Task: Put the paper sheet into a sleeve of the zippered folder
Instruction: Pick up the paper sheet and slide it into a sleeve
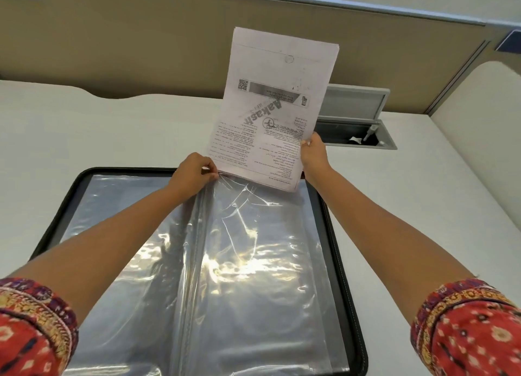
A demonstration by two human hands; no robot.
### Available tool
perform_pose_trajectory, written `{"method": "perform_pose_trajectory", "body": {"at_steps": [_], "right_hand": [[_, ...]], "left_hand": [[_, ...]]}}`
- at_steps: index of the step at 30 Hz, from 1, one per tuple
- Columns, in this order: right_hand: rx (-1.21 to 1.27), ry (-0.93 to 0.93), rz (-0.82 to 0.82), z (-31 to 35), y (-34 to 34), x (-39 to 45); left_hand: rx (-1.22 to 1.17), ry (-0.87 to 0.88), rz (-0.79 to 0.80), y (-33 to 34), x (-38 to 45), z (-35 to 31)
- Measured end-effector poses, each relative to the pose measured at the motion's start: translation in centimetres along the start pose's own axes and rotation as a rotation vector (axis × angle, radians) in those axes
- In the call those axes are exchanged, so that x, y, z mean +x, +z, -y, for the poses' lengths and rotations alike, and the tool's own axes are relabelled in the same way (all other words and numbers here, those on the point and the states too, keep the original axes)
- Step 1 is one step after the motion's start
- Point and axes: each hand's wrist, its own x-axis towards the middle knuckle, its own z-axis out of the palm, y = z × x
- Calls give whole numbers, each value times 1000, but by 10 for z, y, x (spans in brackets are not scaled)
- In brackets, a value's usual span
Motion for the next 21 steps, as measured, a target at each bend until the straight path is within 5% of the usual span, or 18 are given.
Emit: {"method": "perform_pose_trajectory", "body": {"at_steps": [8,21], "right_hand": [[39,45,-53,-9,4,7],[56,71,45,-16,2,5]], "left_hand": [[593,229,-257,20,-11,-16],[495,137,-197,17,-13,-13]]}}
